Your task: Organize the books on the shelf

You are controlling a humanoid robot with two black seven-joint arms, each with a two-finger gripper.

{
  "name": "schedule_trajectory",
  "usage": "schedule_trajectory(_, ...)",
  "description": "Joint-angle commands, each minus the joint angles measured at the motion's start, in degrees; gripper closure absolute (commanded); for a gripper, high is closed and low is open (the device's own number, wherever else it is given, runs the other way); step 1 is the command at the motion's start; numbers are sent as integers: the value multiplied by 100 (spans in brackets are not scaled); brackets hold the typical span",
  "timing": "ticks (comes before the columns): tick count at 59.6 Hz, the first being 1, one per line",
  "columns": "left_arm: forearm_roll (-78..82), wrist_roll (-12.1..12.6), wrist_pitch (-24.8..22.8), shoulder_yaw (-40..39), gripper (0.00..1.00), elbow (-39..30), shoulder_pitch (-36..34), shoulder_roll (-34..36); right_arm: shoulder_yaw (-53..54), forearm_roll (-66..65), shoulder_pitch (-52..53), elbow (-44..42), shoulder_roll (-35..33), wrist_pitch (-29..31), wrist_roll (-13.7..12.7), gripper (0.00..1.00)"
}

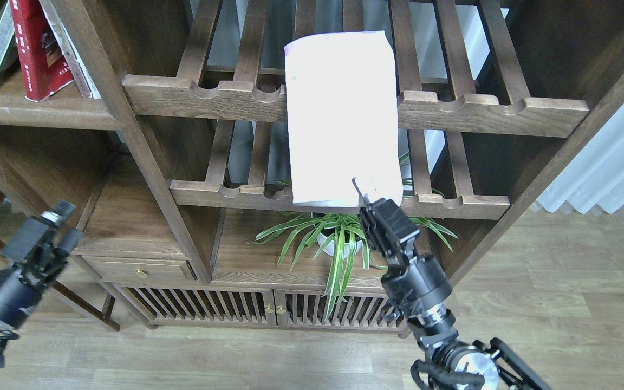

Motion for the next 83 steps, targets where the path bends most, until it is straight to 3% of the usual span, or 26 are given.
schedule_trajectory(1,-134,-10,0,447,0,-99,-10,-10,8,-15,-120,-43,-235,-1,-86,96)
schedule_trajectory(12,-134,-28,0,843,0,-108,-2,-19,17,-15,-304,-43,-578,-1,-104,96)
schedule_trajectory(20,-134,-98,0,1036,0,-108,25,-54,8,-24,-533,-43,-543,-1,-314,96)
schedule_trajectory(35,-160,-793,0,1608,1,-275,25,-19,-194,-68,-595,-79,-482,-1,-411,96)
schedule_trajectory(53,-160,-960,0,2100,1,-310,-37,-256,-598,-199,-595,-158,-236,-1,-596,96)
schedule_trajectory(83,-151,-1030,0,2372,3,-204,-54,-1047,-1090,-366,-630,-193,11,-1,-605,96)
